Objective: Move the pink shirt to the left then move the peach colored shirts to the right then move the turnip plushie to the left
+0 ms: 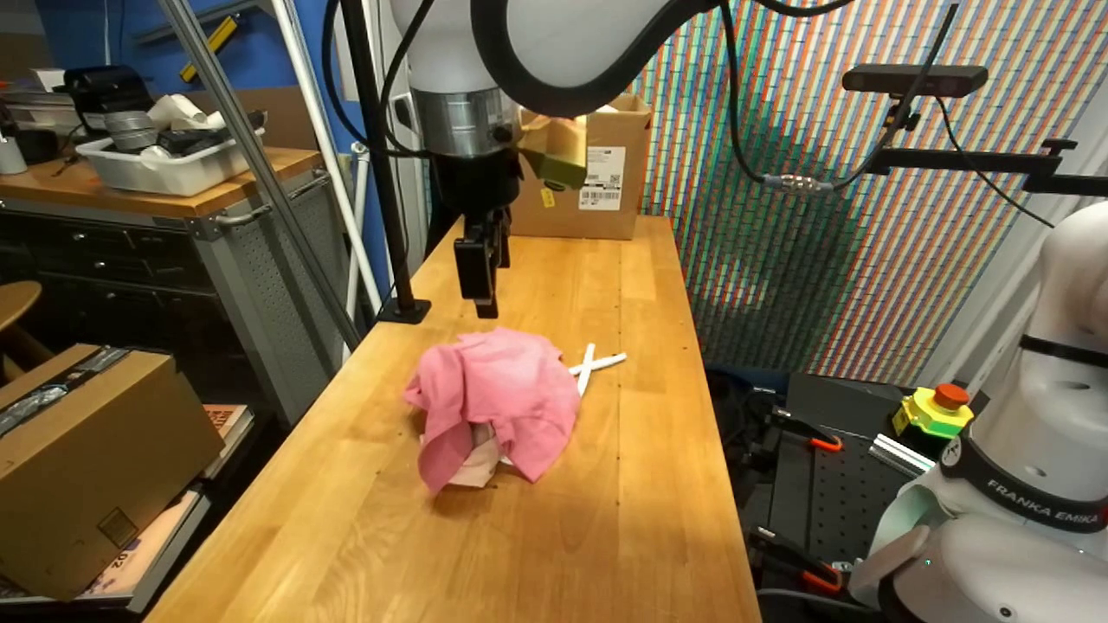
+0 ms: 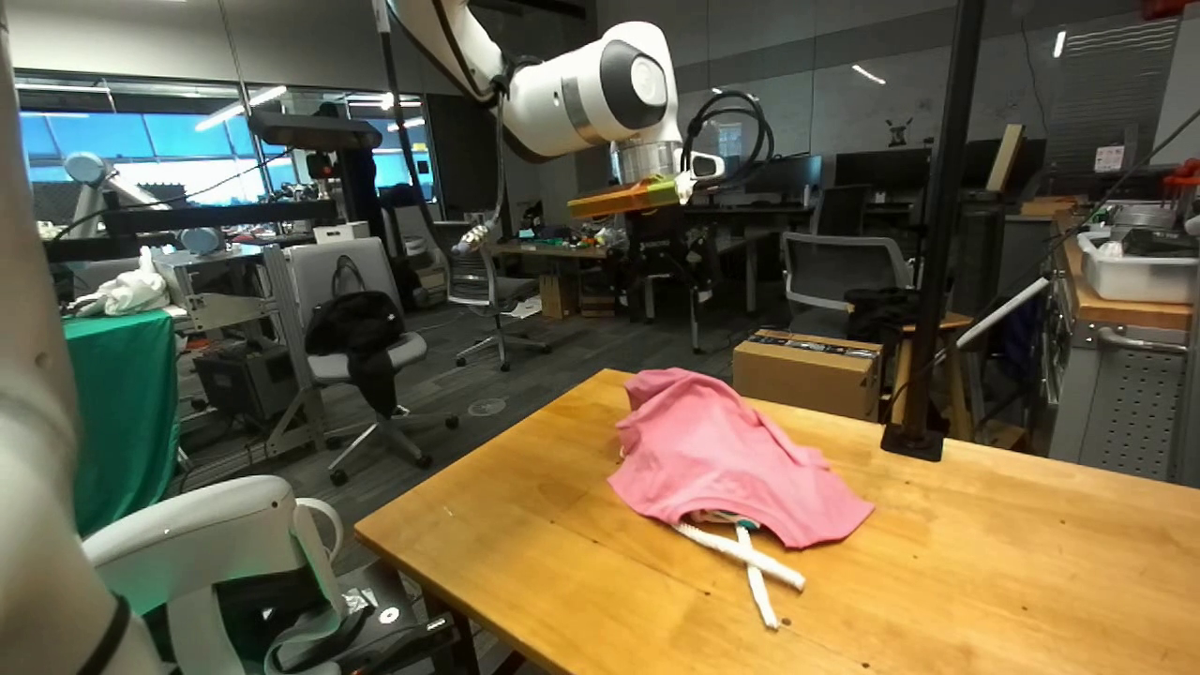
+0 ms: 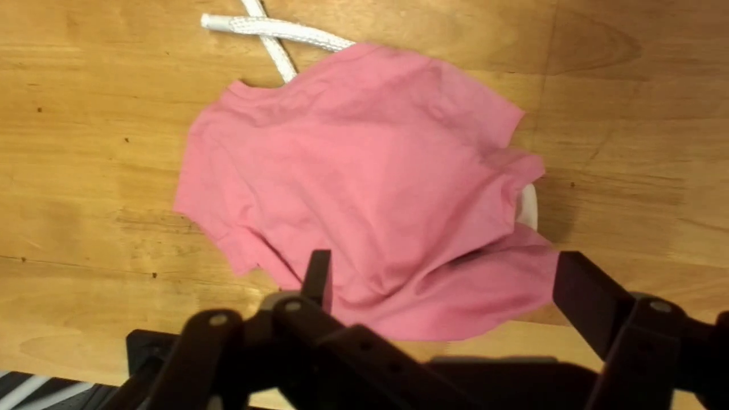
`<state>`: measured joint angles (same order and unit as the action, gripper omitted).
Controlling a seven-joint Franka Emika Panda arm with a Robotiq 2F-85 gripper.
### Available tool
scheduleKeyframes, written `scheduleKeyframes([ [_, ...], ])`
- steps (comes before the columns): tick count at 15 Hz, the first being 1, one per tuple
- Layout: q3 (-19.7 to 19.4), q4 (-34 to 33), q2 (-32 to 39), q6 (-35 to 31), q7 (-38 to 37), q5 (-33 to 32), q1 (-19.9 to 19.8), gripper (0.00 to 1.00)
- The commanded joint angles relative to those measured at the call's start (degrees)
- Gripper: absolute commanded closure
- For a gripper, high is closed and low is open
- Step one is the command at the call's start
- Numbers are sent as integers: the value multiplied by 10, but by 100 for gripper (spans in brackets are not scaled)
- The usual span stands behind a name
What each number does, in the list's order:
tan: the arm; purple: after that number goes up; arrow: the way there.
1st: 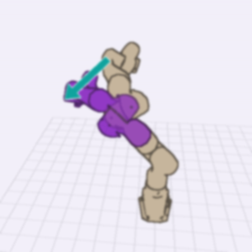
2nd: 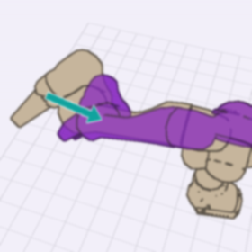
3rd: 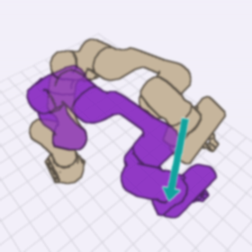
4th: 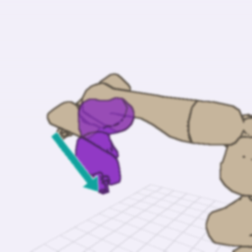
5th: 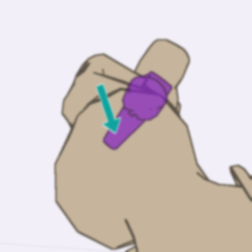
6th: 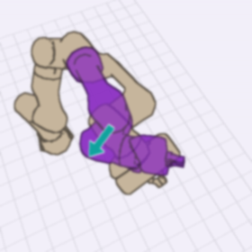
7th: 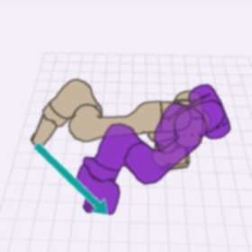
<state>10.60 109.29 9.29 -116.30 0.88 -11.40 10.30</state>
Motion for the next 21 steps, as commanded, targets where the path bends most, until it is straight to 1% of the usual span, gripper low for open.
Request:
scheduleKeyframes([
  [1, 6, -18, 21, 12, 21, 26, 10, 0],
  [11, 16, -13, 77, -32, 38, 38, 28, 0],
  [15, 20, -2, 80, -84, 31, 63, 28, 0],
  [21, 11, 28, 88, -155, 19, 34, 35, 0],
])
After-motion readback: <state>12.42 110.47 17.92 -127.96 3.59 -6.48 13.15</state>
